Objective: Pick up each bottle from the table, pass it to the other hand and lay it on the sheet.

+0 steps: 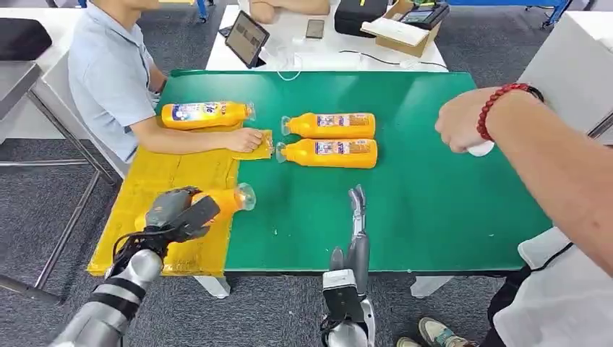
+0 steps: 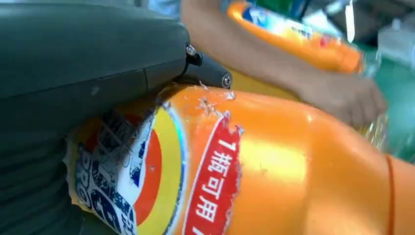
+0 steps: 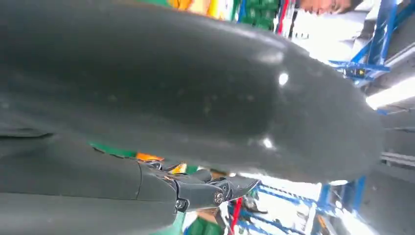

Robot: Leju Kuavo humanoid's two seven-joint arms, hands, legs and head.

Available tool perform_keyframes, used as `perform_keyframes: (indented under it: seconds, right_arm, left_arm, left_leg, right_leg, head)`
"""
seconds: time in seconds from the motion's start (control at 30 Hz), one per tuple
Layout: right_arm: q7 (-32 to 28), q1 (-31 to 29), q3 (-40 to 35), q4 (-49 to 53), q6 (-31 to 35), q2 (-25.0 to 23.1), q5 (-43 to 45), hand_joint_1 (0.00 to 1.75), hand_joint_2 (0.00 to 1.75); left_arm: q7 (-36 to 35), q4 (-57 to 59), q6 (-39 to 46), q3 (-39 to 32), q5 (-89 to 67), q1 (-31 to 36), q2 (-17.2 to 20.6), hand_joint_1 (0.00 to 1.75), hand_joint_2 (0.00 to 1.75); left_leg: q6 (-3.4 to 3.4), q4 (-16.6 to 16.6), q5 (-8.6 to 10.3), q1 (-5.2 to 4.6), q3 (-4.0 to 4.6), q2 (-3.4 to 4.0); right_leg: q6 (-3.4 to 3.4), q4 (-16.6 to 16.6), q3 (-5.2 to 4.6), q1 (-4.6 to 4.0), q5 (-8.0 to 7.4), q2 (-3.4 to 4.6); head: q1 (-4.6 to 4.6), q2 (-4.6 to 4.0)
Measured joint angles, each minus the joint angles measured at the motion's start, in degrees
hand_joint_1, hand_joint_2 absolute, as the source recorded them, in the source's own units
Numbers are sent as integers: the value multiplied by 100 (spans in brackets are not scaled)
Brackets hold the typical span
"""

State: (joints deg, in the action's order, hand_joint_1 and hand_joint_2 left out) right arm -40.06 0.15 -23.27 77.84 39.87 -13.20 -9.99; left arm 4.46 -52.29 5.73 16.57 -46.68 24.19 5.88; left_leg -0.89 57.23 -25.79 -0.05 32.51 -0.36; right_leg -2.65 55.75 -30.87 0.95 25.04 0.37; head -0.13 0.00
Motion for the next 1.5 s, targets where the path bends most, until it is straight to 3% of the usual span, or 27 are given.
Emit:
perform_keyframes:
  seconds: [0.07,0.13,0.53,1.13,1.3,1.5]
  right_arm:
    - [0,-55,-165,-108,0,42,90,0,0]
    - [0,-99,-305,-213,0,77,158,0,0]
    - [0,-236,-654,-687,0,164,252,0,0]
    - [0,-246,-615,-859,0,162,57,0,0]
    - [0,-218,-575,-866,0,162,-46,0,0]
    - [0,-87,-386,-857,2,162,-220,0,0]
  left_arm:
    - [-4,448,9,99,-182,253,-57,33,175]
    - [-26,798,13,182,-274,439,-118,0,175]
    - [-15,1750,-66,265,-12,852,-426,0,175]
    - [509,1787,9,38,602,734,-542,0,175]
    - [1006,1430,262,-90,1154,402,-616,0,175]
    - [1287,14,136,-179,2204,-514,-675,0,175]
  left_leg:
    - [4,-1,1,0,-8,-3]
    - [15,-2,8,0,-10,0]
    - [25,0,12,12,-19,13]
    - [29,0,1,10,-23,3]
    - [28,1,2,10,-31,3]
    - [27,1,2,9,-7,-15]
  right_leg:
    - [14,2,6,-1,-9,1]
    - [23,2,4,-6,-15,3]
    - [34,9,14,-14,-23,12]
    - [23,6,26,-8,-6,14]
    - [22,6,23,-8,-6,14]
    - [20,6,6,-7,-3,0]
  head:
    - [2,0]
    - [2,0]
    - [0,0]
    - [0,0]
    - [0,0]
    - [2,0]
